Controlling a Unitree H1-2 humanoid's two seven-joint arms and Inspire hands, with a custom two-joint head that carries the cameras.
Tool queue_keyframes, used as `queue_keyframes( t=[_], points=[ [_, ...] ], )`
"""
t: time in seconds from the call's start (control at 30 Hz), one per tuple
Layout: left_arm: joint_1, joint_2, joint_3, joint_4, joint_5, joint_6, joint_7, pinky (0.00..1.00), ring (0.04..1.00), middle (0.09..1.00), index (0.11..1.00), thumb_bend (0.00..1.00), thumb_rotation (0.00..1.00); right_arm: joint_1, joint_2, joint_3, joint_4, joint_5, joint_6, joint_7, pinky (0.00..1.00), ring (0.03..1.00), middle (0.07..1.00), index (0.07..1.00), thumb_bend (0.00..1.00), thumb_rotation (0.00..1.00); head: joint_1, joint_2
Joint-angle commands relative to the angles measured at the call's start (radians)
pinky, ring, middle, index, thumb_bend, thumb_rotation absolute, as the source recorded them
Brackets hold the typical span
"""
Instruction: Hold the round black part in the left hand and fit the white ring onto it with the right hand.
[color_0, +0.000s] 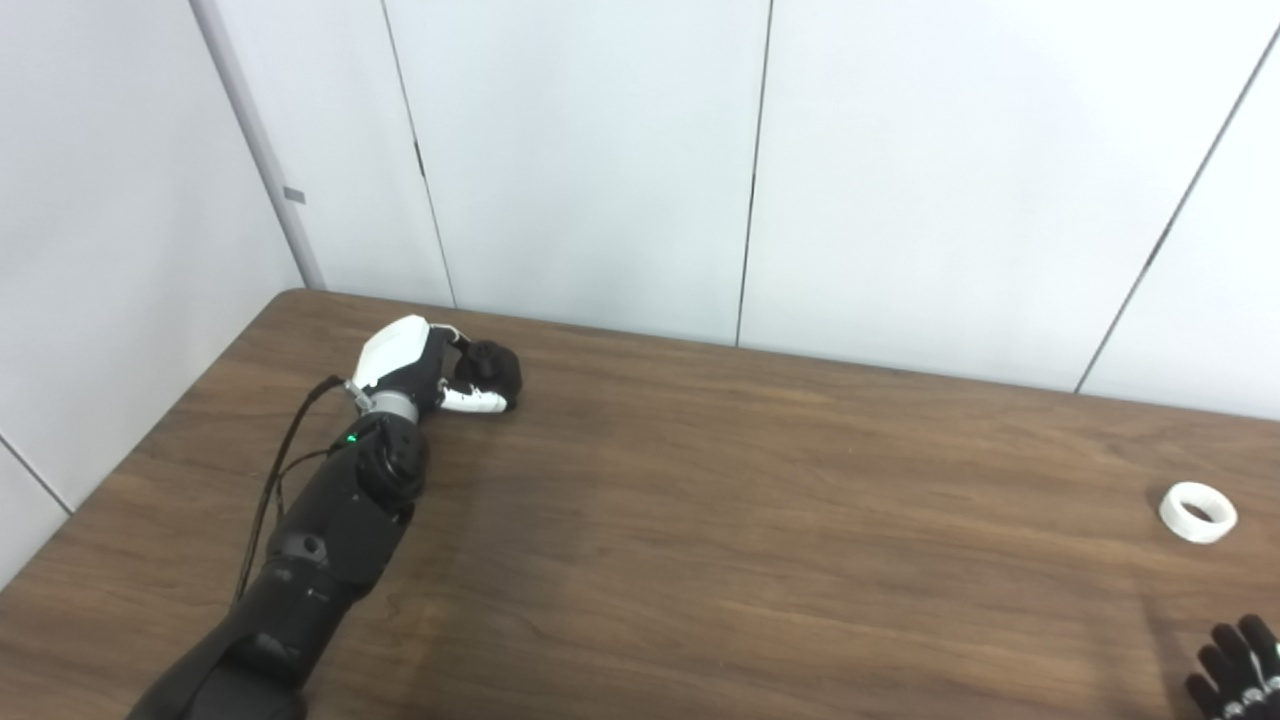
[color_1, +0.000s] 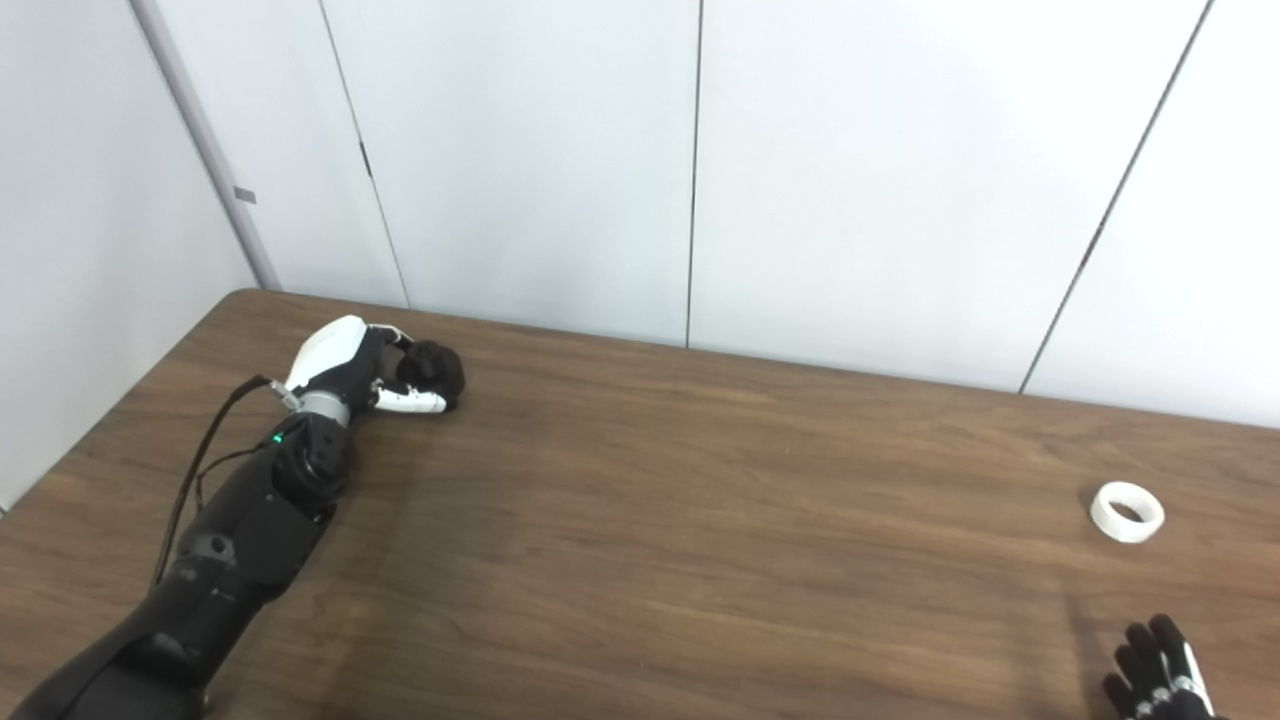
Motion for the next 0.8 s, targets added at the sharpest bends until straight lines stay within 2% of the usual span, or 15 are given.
queue_keyframes(
  t=[0.0, 0.33, 0.37, 0.4, 0.47, 0.77],
  points=[
    [-0.062, 0.019, 0.008, -0.005, 0.002, -0.023, 0.038, 1.0, 0.959, 0.888, 0.673, 0.77, 0.23, 0.037, 0.012, 0.003, 0.059, 0.007, -0.016, 0.007, 1.0, 1.0, 0.986, 1.0, 0.56, 1.0, 0.001, 0.001],
    [-0.07, 0.016, 0.01, 0.019, -0.008, -0.056, 0.055, 0.99, 0.953, 0.875, 0.633, 0.74, 0.19, 0.038, 0.01, 0.003, 0.058, 0.001, -0.015, 0.005, 1.0, 1.0, 0.99, 1.0, 0.55, 1.0, 0.001, 0.001],
    [-0.071, 0.014, 0.013, 0.022, -0.012, -0.058, 0.058, 0.99, 0.951, 0.871, 0.566, 0.63, 0.13, 0.037, 0.01, 0.003, 0.06, 0.0, -0.018, 0.005, 1.0, 1.0, 0.989, 1.0, 0.55, 1.0, 0.001, 0.001],
    [-0.071, 0.014, 0.016, 0.025, -0.017, -0.06, 0.058, 0.99, 0.95, 0.869, 0.531, 0.58, 0.1, 0.037, 0.01, 0.003, 0.061, 0.0, -0.02, 0.006, 1.0, 1.0, 0.988, 1.0, 0.55, 1.0, 0.001, 0.001],
    [-0.069, 0.013, 0.021, 0.024, -0.028, -0.065, 0.058, 1.0, 0.951, 0.865, 0.501, 0.53, 0.07, 0.037, 0.01, 0.002, 0.062, 0.003, -0.021, 0.008, 1.0, 1.0, 0.989, 1.0, 0.55, 1.0, 0.001, 0.001],
    [-0.068, 0.007, 0.038, 0.032, -0.066, -0.077, 0.06, 0.98, 0.94, 0.858, 0.487, 0.51, 0.04, 0.036, 0.01, 0.002, 0.06, 0.014, -0.018, 0.012, 1.0, 1.0, 0.988, 1.0, 0.55, 1.0, 0.003, 0.003]
  ],
)
